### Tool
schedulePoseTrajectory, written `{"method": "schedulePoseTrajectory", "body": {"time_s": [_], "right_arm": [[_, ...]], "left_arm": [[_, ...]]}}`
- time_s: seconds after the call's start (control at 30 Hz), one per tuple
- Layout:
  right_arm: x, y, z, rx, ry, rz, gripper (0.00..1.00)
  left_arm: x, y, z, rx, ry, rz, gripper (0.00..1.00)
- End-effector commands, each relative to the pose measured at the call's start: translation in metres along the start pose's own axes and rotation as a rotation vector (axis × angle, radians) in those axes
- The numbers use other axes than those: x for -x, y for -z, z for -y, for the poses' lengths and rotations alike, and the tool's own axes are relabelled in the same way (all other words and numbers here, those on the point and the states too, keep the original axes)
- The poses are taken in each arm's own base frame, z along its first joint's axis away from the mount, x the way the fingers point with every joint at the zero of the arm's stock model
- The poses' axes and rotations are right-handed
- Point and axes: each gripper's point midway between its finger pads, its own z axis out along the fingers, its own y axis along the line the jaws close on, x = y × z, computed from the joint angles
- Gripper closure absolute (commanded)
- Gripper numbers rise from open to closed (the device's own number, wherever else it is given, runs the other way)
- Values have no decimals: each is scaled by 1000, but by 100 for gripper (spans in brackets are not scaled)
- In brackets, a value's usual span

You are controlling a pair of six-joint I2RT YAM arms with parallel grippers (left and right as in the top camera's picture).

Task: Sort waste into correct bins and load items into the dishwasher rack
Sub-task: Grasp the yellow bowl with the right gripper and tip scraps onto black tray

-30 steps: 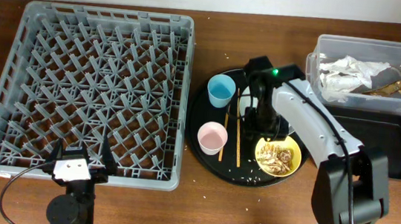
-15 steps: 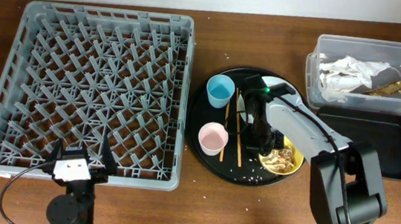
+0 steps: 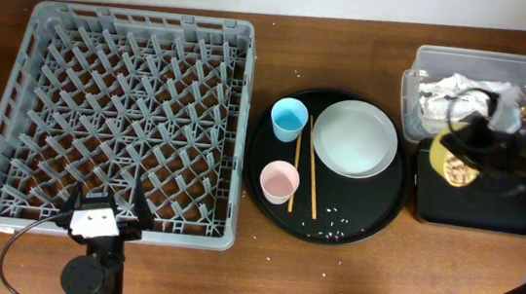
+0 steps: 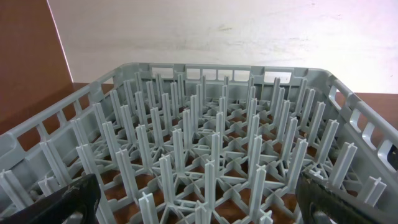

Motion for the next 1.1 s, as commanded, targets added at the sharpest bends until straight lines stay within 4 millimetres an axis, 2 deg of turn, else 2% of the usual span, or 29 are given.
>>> {"method": "schedulePoseTrajectory", "body": {"time_s": [0.0,0.07,0.17,0.3,0.4,0.5,0.63,0.77,0.83,0.93,1.0,1.07], "right_arm": [[-2,6,10,218,-32,65,96],[-3,6,31,277,-78,131,96],[-2,16,51,441,-105,266,96],[0,21,79,491,-173,316,96],[10,31,71,664,-127,369,96],[13,39,72,777,-178,373,96],[15,46,84,823,-466,292,96],[17,50,89,837,-573,262,96],[21,49,94,817,-610,258,96],[22,52,91,842,-600,253,96],[27,46,102,758,-552,302,96],[27,44,92,778,-520,285,96]], "left_arm": [[-1,0,0,-3,-19,-1,0],[-1,0,0,-3,-19,-1,0],[-1,0,0,-3,-19,-1,0],[-1,0,0,-3,-19,-1,0],[-1,0,0,-3,-19,-1,0],[-1,0,0,-3,-19,-1,0],[-1,0,0,-3,-19,0,0],[-1,0,0,-3,-19,-1,0],[-1,0,0,-3,-19,-1,0],[-1,0,0,-3,-19,-1,0],[-1,0,0,-3,-19,-1,0],[-1,0,0,-3,-19,-1,0]]}}
